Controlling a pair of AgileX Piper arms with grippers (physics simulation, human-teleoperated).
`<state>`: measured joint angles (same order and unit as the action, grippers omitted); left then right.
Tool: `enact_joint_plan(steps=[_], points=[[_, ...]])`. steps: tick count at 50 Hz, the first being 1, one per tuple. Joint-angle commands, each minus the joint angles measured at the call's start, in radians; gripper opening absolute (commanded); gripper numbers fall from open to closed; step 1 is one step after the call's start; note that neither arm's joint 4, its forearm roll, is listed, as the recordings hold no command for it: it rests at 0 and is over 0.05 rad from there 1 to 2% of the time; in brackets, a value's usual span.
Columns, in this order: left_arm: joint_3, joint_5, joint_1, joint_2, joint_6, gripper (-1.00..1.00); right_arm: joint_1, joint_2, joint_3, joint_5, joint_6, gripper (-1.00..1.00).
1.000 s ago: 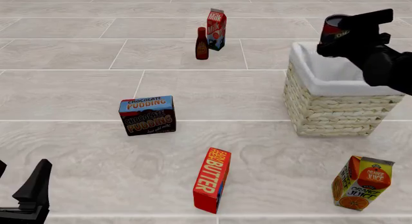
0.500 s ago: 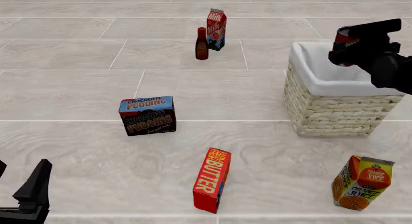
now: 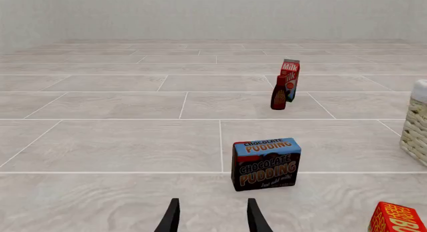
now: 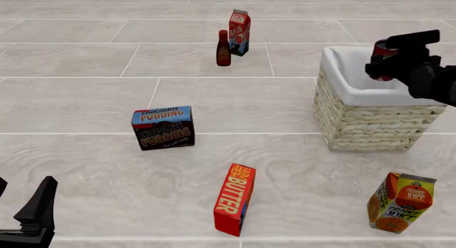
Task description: Pick the tomato sauce and place it in the basket.
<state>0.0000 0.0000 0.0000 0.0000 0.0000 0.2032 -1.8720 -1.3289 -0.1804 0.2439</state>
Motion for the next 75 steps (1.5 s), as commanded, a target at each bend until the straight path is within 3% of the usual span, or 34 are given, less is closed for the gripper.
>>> enact_joint_plan(steps=[1, 32, 33, 52, 75], points=[[0.0, 0.0, 0.0, 0.0, 0.0, 1.0, 0.006, -0.035, -0.035, 0.012, -0.022, -1.0], [0.0, 0.0, 0.0, 0.0, 0.0, 1.0, -0.013, -0.073, -0.045, 0.012, -0.022, -1.0], [0.0, 0.0, 0.0, 0.0, 0.0, 1.0, -0.012, -0.072, -0.044, 0.011, -0.019, 1.0], [0.0, 0.0, 0.0, 0.0, 0.0, 1.0, -0.005, -0.057, -0.036, 0.011, -0.021, 1.0], [0.0, 0.0, 0.0, 0.0, 0.0, 1.0, -0.06, 0.107, 0.056, 0.011, -0.034, 1.0]])
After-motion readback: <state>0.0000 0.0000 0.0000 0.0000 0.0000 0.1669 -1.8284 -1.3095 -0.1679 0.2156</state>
